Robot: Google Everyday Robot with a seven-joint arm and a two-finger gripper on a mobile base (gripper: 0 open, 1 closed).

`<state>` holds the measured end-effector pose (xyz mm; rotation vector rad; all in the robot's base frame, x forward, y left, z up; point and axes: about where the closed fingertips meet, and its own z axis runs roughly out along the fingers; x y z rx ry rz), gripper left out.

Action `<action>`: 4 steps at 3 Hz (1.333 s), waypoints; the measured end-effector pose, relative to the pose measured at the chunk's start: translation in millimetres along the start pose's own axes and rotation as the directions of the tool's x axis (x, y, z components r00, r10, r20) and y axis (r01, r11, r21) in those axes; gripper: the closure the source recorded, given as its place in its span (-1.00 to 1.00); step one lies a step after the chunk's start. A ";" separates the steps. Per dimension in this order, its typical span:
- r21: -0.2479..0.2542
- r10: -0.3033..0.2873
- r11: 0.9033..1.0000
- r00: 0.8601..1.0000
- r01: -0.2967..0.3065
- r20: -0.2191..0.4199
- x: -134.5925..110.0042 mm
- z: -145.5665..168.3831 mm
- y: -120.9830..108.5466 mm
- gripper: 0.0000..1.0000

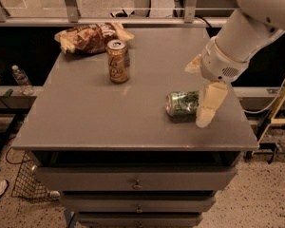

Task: Move green can near orange can

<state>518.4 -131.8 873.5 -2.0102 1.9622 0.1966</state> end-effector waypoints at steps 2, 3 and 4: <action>-0.047 0.017 0.999 0.999 -0.018 -0.030 7.6 28.0 5.5 -0.62; -0.052 0.007 0.999 1.000 -0.008 -0.025 3.8 34.5 5.8 -0.16; -0.028 -0.004 1.000 1.000 0.004 0.001 -0.2 25.5 0.3 0.31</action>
Offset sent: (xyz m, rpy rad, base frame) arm -0.0019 0.0035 -0.0447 -0.0463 0.0755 -0.0030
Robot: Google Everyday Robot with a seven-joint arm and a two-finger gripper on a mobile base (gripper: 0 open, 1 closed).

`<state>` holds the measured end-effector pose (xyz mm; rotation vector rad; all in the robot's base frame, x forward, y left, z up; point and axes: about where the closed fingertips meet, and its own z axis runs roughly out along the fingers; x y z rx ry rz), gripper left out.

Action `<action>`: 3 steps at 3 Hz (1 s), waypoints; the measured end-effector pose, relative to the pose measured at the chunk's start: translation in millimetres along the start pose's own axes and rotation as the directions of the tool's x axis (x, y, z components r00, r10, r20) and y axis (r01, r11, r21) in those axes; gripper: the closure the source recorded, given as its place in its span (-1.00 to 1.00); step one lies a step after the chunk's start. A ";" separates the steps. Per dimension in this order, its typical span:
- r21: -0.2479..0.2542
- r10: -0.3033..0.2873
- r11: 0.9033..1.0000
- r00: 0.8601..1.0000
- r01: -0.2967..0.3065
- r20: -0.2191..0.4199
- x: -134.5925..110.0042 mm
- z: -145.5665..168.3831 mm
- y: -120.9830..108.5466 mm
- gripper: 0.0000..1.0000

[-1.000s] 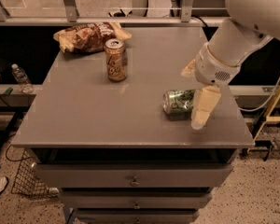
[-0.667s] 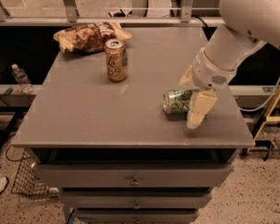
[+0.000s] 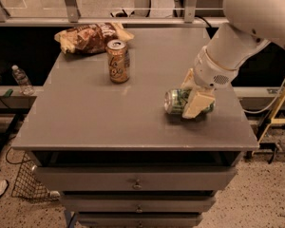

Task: Move green can near orange can

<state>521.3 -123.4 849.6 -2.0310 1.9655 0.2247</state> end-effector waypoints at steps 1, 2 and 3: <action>0.059 -0.022 0.998 0.999 0.019 0.049 -10.4 -24.6 -10.7 0.74; 0.150 -0.054 0.988 0.994 0.040 0.091 -22.9 -60.5 -23.0 1.00; 0.153 -0.055 0.987 0.994 0.040 0.091 -23.6 -61.7 -23.6 1.00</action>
Offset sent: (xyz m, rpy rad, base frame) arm 0.0255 -0.0003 0.1141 0.1518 -0.2642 0.0022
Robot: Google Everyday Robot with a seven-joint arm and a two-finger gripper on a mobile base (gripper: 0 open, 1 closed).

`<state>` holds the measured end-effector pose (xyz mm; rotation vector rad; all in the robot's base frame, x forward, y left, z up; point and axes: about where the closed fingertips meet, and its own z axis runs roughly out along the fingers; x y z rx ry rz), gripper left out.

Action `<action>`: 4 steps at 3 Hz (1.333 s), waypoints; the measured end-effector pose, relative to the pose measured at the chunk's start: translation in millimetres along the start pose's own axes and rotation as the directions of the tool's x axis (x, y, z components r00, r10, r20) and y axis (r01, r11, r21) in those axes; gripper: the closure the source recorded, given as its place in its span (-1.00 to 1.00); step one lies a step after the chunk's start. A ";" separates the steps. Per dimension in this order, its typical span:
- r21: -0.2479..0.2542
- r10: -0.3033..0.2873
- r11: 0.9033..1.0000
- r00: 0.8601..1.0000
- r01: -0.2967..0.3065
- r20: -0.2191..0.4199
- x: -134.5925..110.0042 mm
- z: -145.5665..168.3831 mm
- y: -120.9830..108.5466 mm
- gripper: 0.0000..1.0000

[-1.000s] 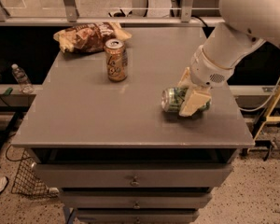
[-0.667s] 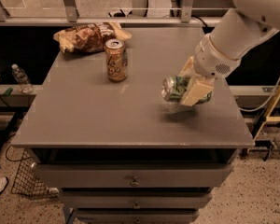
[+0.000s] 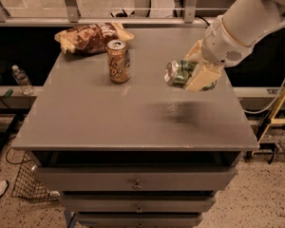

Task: Move green can near orange can

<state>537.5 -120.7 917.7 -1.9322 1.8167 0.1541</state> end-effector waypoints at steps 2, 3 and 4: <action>-0.045 -0.101 0.994 0.994 0.100 -0.034 -35.6 26.2 -16.9 1.00; -0.096 -0.178 0.980 0.983 0.173 -0.037 -60.8 51.2 -29.9 1.00; -0.145 -0.200 0.971 0.979 0.191 -0.047 -64.8 75.4 -38.4 1.00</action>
Offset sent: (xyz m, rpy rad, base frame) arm 0.0416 0.0906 -0.0026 -0.1090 -0.0236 0.2093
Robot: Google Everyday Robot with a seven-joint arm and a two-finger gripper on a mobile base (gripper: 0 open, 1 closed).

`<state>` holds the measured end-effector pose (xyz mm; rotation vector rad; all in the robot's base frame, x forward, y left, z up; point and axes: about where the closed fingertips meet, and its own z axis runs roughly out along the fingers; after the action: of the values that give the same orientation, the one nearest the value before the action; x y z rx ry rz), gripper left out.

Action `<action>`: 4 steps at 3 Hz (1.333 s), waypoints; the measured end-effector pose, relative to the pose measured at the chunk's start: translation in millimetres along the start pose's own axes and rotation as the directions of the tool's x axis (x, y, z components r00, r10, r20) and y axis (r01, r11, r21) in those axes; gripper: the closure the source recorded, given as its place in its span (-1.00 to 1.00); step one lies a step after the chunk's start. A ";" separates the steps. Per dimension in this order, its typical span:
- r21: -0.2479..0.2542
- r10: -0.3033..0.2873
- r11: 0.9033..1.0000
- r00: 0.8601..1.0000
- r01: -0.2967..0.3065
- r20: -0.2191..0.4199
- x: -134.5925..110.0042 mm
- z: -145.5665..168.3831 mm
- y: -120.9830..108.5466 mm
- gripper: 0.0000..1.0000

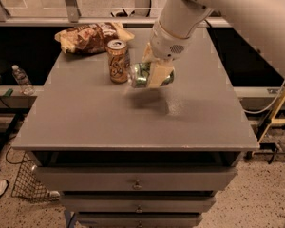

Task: Move green can near orange can

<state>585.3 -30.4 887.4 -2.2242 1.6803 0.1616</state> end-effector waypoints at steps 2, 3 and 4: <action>-0.076 0.014 0.997 0.997 -0.019 -0.070 8.6 33.8 -9.3 1.00; -0.076 0.023 0.997 0.996 -0.029 -0.081 11.1 35.9 -18.0 1.00; -0.070 0.030 0.997 0.996 -0.036 -0.087 14.2 37.2 -24.4 1.00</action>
Offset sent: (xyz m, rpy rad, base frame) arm 0.0214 0.0042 -0.0415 -0.1230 0.0872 -0.0190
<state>616.9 -24.9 853.5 -2.2863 1.7839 0.1381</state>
